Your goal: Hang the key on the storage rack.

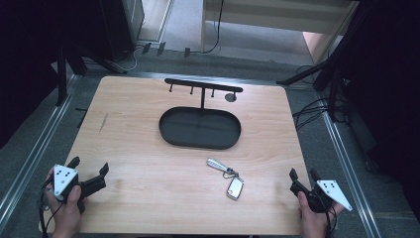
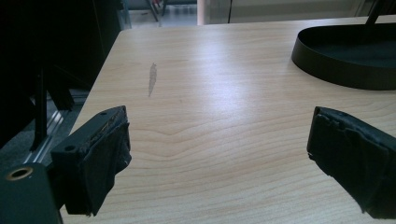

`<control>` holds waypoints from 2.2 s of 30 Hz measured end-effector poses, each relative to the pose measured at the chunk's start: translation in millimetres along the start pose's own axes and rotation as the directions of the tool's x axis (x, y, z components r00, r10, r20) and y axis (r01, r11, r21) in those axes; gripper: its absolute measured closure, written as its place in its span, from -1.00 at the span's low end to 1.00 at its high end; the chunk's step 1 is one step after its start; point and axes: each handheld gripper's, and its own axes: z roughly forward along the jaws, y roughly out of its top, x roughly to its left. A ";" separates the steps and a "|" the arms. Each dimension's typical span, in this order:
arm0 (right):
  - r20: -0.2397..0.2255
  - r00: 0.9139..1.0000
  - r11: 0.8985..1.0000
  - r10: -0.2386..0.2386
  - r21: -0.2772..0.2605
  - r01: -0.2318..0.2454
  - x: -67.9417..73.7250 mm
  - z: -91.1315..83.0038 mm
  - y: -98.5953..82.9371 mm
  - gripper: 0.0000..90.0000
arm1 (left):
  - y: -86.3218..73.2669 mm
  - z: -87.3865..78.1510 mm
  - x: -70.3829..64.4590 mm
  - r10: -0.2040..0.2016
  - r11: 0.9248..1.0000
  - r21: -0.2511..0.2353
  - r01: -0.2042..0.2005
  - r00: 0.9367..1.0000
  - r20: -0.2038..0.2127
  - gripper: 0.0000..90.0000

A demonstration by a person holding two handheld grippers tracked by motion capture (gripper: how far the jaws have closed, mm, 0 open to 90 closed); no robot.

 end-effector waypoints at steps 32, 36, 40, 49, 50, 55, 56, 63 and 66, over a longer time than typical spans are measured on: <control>-0.397 0.868 0.932 -0.299 0.075 0.355 68.0 20.7 50.4 0.08 | -0.4 -0.9 -0.2 0.006 1.000 -0.005 -0.006 1.000 0.007 -0.86; -0.455 0.823 0.895 -0.340 0.112 0.432 84.8 23.8 57.6 0.09 | -0.4 -0.7 -0.2 0.006 1.000 -0.005 -0.006 1.000 0.007 -0.86; -0.520 0.783 0.874 -0.341 0.132 0.468 98.9 29.9 62.4 0.22 | -0.4 -0.7 -0.2 0.003 1.000 -0.006 -0.003 1.000 0.010 -0.86; -0.582 0.710 0.789 -0.397 0.180 0.588 127.9 41.7 72.8 0.55 | -0.3 -0.5 -0.2 0.005 1.000 -0.005 -0.005 1.000 0.011 -0.86; -0.587 0.703 0.779 -0.400 0.187 0.599 131.4 42.2 73.4 0.59 | -0.3 -0.5 -0.2 0.005 1.000 -0.006 -0.005 1.000 0.011 -0.86; -0.620 0.662 0.739 -0.420 0.190 0.646 144.4 46.9 75.1 0.73 | -0.3 -0.4 -0.2 0.005 1.000 -0.006 -0.005 1.000 0.012 -0.86; -0.620 0.662 0.739 -0.420 0.190 0.646 144.4 46.9 75.1 0.73 | -0.3 -0.4 -0.2 0.005 1.000 -0.006 -0.005 1.000 0.012 -0.86; -0.660 0.615 0.657 -0.432 0.237 0.716 162.6 58.5 72.2 0.70 | -0.3 -0.4 -0.1 0.005 1.000 -0.006 -0.004 1.000 0.013 -0.86; -0.669 0.596 0.615 -0.444 0.257 0.746 168.8 64.1 68.6 0.67 | -0.3 -0.4 -0.1 0.006 1.000 -0.006 -0.006 1.000 0.014 -0.86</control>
